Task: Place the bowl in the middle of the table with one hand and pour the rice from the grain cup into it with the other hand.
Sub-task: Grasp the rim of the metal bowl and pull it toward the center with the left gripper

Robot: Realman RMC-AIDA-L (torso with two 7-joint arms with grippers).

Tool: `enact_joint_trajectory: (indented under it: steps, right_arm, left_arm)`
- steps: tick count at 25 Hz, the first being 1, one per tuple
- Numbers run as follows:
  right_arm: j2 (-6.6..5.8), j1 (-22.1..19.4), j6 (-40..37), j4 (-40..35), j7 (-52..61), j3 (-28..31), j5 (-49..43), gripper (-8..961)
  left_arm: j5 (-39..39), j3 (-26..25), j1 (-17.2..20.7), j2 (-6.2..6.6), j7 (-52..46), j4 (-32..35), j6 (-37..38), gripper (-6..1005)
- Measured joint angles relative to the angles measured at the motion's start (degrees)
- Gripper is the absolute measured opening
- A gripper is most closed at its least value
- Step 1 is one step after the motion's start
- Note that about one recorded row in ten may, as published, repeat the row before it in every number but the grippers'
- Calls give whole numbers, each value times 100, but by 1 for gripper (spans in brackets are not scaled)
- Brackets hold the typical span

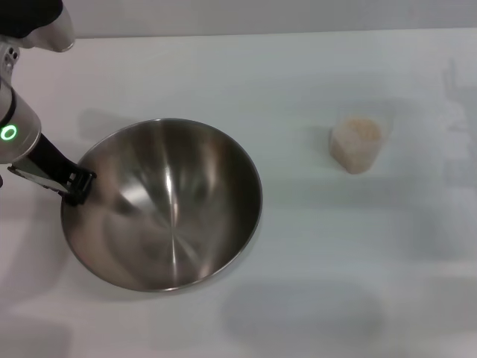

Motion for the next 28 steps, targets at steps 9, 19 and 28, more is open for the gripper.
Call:
enact_joint_trajectory:
  steps: [9, 19, 28]
  right_arm:
    - [0, 8, 1, -10, 0, 0, 0, 587]
    - [0, 16, 7, -15, 0, 0, 0, 587]
    - [0, 2, 12, -15, 0, 0, 0, 587]
  left_arm:
    - [-67, -396, -269, -2, 188, 493, -80, 112]
    - [-301, -755, -506, 9, 550, 663, -145, 89]
    - [-365, -962, -911, 22, 704, 703, -221, 38]
